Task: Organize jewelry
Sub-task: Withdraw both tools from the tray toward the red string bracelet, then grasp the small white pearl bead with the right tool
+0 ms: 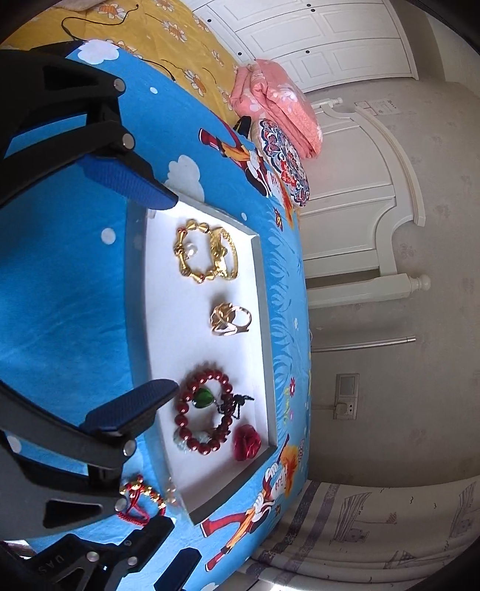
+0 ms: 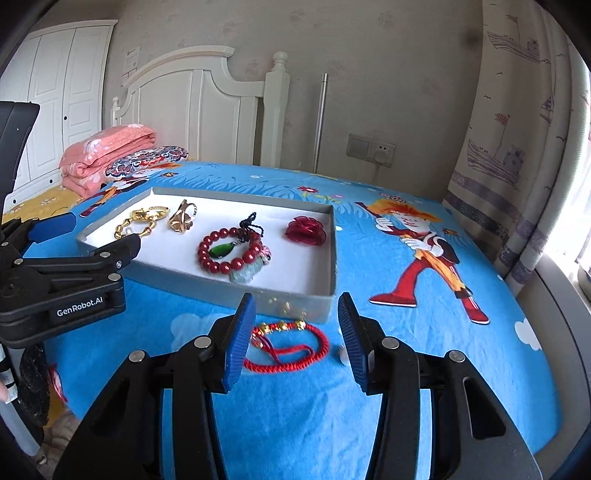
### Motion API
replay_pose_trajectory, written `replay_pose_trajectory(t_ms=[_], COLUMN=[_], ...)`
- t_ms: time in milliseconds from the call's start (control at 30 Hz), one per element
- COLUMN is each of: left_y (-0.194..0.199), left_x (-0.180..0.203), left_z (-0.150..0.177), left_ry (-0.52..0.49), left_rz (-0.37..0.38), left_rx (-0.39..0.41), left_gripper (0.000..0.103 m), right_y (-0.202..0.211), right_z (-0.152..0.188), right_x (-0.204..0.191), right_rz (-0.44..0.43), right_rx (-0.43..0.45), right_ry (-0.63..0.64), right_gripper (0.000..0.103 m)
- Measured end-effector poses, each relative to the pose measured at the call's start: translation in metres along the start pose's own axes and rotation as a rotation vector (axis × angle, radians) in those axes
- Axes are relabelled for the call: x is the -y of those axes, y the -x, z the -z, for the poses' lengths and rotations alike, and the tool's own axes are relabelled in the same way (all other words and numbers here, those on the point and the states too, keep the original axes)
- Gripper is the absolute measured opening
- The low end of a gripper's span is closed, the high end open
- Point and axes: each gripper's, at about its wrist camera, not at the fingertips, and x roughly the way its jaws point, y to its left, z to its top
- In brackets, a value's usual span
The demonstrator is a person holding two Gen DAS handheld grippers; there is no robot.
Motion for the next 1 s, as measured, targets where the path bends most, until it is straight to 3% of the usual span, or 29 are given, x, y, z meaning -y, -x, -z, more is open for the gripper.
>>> replay_pose_trajectory(t_ms=[333,533,1000], left_y=[0.010,0.008,0.002], left_x=[0.035,0.045,0.042], left_z=[0.027,0.040,0.047], left_ry=[-0.064,-0.110,-0.111], left_rz=[0.049,0.054,0.076], left_rx=[-0.006,-0.006,-0.027], left_gripper=[0.090,0.090,0.090], right_y=[0.007,0.007,-0.030], right_z=[0.034,0.036,0.021], right_x=[0.031,0.039,0.038], right_rz=[0.025,0.024,0.041], right_rx=[-0.034,-0.036,-0.101], right_ry=[-0.076,-0.108,-0.082], right_gripper=[0.044,0.044,0.044])
